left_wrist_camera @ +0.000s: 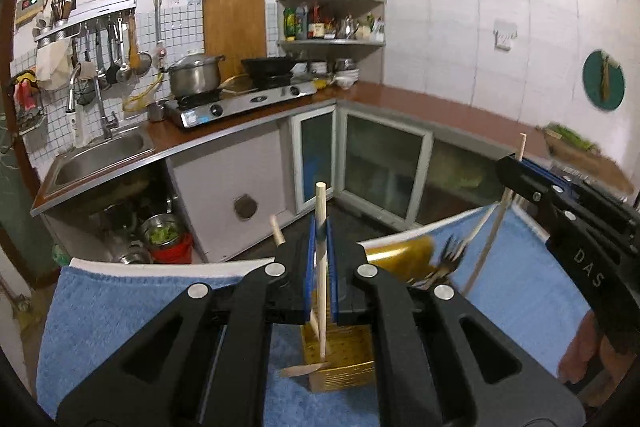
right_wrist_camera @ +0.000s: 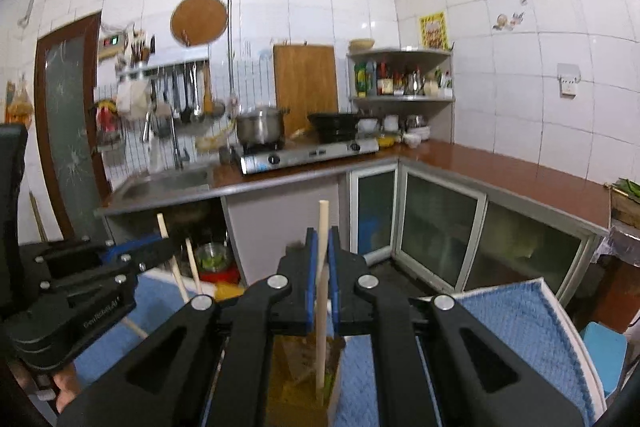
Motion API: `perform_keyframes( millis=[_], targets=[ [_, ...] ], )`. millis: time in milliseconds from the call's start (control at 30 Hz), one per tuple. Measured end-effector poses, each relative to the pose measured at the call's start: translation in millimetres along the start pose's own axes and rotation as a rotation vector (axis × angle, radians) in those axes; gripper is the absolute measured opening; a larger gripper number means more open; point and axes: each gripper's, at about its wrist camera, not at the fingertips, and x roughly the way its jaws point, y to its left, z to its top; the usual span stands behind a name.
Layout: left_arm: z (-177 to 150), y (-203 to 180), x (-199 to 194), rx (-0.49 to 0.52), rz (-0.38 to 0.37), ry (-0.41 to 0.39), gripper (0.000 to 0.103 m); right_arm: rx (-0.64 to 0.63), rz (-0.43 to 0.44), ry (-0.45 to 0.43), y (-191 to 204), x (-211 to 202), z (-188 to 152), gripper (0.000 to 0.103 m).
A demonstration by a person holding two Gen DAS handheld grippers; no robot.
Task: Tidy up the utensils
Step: 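Lift both chopsticks and carry them over the yellow holder, then lower both chopsticks into the holder and open both tools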
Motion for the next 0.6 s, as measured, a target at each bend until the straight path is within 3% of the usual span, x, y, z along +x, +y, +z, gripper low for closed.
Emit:
perform_keyframes(
  millis=[267, 300, 433, 467, 500, 533, 600],
  targets=[
    [-32.6, -6.8, 16.4, 0.033, 0.046, 0.040, 0.007, -0.002, -0.029, 0.074, -4.3, 23.6, -45.7, 0.007],
    [-32.5, -7.5, 15.4, 0.032, 0.044, 0.043, 0.015, 0.000, -0.025, 0.082, -3.9, 24.8, -47.8, 0.007],
    [-28.9, -6.4, -8.3, 0.029, 0.042, 0.003, 0.064, 0.007, -0.003, 0.105, -4.4, 19.1, -50.6, 0.007],
    [-26.1, -6.1, -18.6, 0.034, 0.048, -0.017, 0.067, 0.014, 0.004, 0.105, -5.7, 16.0, -49.9, 0.007],
    [-23.8, -5.7, -26.9, 0.037, 0.052, -0.029, 0.072, 0.026, 0.010, 0.104, -8.0, 11.3, -48.0, 0.012],
    [-21.8, -5.0, -34.6, 0.038, 0.052, -0.038, 0.080, 0.039, 0.010, 0.104, -10.7, 6.7, -46.5, 0.031],
    [-20.2, -2.4, -52.9, 0.042, 0.057, -0.052, 0.090, 0.058, 0.000, 0.085, -15.5, -6.6, -43.5, 0.051]
  ],
)
